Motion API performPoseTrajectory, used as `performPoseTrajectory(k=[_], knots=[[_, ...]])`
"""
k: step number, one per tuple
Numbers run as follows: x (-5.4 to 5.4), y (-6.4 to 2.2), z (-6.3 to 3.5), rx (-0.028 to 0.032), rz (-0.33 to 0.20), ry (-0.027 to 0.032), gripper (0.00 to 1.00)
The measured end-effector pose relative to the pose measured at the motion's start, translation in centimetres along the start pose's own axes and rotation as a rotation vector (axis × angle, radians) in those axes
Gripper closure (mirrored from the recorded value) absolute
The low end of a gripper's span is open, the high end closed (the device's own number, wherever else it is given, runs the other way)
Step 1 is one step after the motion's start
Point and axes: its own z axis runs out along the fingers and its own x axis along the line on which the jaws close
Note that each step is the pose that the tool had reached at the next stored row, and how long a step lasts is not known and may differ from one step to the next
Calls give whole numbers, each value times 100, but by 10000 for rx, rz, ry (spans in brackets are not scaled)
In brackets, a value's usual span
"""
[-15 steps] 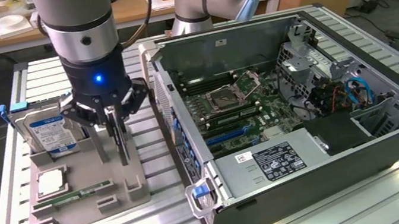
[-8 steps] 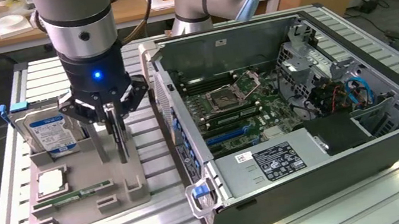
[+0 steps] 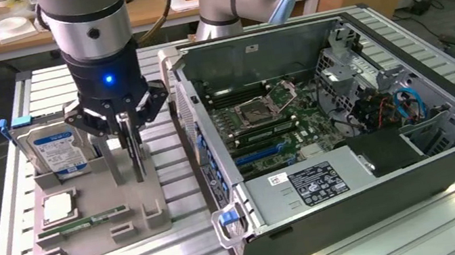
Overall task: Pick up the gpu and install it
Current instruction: 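Pick up the gpu and move the gpu toward the slot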
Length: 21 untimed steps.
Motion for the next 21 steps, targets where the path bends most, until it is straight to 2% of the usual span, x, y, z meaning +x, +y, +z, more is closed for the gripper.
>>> performPoseTrajectory(k=[15, 16, 17, 21], knots=[[2, 14, -160, -178, -3, -3, 74], [3, 20, -232, -268, -3, -6, 74], [3, 23, -274, -330, -5, -7, 74], [4, 27, -318, -400, -6, -8, 74]])
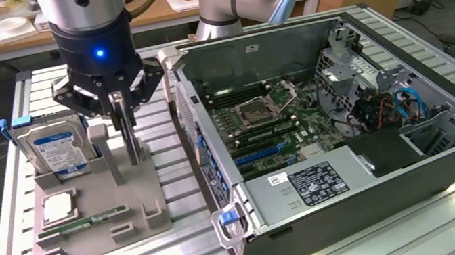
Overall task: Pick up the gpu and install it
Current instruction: 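Pick up the gpu and move the gpu toward the slot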
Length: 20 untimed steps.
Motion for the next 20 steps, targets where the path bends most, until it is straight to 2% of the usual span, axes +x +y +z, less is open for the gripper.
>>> performPoseTrajectory(k=[2, 3, 10, 15, 16, 20], knots=[[0, 3, -23, -34, 0, -1, 74], [1, 7, -56, -84, -1, -2, 74], [1, 15, -121, -189, -3, -4, 74], [-1, 18, -143, -209, -4, -4, 74], [-3, 18, -143, -175, -3, -3, 74], [-4, 20, -143, 70, 2, 2, 74]])
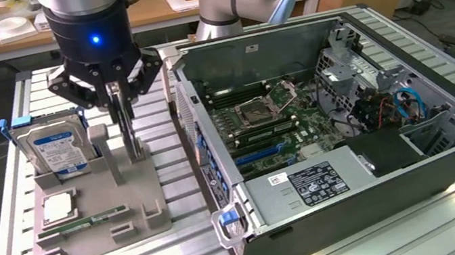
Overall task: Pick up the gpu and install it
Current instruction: 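Pick up the gpu and move the gpu toward the slot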
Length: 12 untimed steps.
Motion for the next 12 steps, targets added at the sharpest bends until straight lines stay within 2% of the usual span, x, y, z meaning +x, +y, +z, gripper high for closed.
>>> performPoseTrajectory(k=[1, 3, 10, 12], knots=[[0, 0, 0, 56, 0, 2, 74], [-1, 0, 0, 115, 0, 2, 74], [0, 6, -45, 124, 1, 2, 74], [-1, 7, -47, 175, 3, 0, 74]])
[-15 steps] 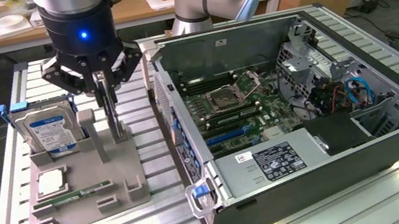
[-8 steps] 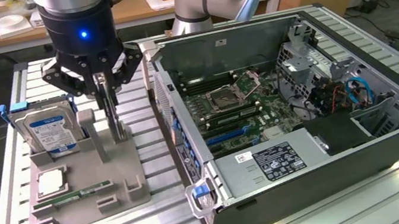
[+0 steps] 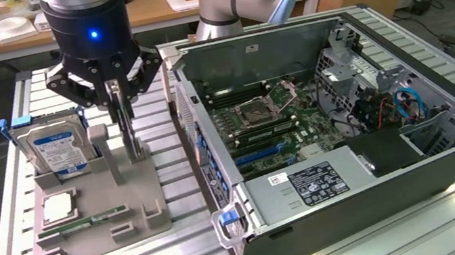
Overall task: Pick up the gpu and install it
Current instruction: 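Pick up the gpu and move the gpu toward the slot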
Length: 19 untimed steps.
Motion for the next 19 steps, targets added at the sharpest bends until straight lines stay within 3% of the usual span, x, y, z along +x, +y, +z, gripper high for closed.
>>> performPoseTrajectory(k=[2, 5, 8, 11, 12, 19], knots=[[0, 0, -1, 61, 1, 4, 74], [0, 0, -3, 233, 3, 7, 74], [-2, 2, -7, 510, 5, 13, 74], [-5, 2, -8, 747, 10, 17, 74], [-5, 1, -8, 787, 9, 18, 74], [-5, 2, -14, 789, 9, 19, 74]])
